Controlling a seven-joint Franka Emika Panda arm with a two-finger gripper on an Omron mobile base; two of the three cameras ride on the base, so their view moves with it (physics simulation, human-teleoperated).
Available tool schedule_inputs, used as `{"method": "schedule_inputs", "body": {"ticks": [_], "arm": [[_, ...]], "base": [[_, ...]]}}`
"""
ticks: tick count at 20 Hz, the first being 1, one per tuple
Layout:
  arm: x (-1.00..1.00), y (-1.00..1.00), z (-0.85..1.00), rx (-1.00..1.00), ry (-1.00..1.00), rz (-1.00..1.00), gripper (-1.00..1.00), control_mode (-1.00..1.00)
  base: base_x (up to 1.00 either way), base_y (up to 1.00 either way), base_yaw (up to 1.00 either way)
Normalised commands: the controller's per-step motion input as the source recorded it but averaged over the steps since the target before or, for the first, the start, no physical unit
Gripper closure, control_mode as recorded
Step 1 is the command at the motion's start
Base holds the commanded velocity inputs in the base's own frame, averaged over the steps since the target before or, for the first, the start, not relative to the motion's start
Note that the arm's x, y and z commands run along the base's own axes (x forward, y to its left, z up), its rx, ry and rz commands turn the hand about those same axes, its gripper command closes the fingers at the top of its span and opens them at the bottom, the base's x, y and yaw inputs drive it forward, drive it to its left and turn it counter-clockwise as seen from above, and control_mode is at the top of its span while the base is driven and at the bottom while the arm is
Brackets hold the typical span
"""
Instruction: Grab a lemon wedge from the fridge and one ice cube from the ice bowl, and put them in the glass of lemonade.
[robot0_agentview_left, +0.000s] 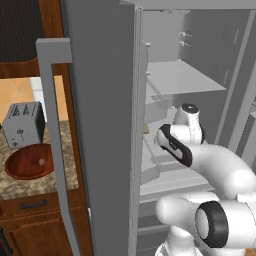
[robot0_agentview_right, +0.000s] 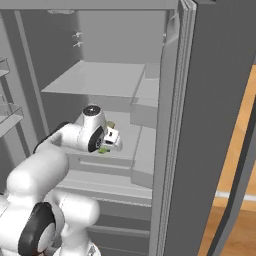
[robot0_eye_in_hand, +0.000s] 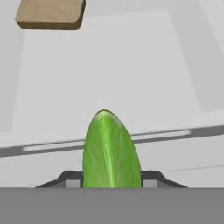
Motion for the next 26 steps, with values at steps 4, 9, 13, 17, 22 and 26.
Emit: {"method": "schedule_inputs", "body": {"ticks": [4,9,13,17,22,26], "arm": [[-0.99,0.0,0.96,0.0,-0.33,0.05,1.0,-1.0],[-0.77,0.05,0.95,0.0,-0.24,0.02,1.0,-1.0],[-0.37,0.12,0.89,0.0,-0.07,0.0,1.0,-1.0],[-0.25,0.05,0.74,0.0,-0.01,0.0,1.0,-1.0],[-0.45,0.0,0.02,-0.01,-0.01,0.0,1.0,1.0],[0.0,0.0,0.0,0.0,0.0,0.0,1.0,1.0]], "base": [[0.0,0.0,0.0],[0.0,0.0,0.0],[0.0,0.0,0.0],[0.0,0.0,0.0],[-0.39,0.0,0.0],[-1.0,0.0,0.0]]}}
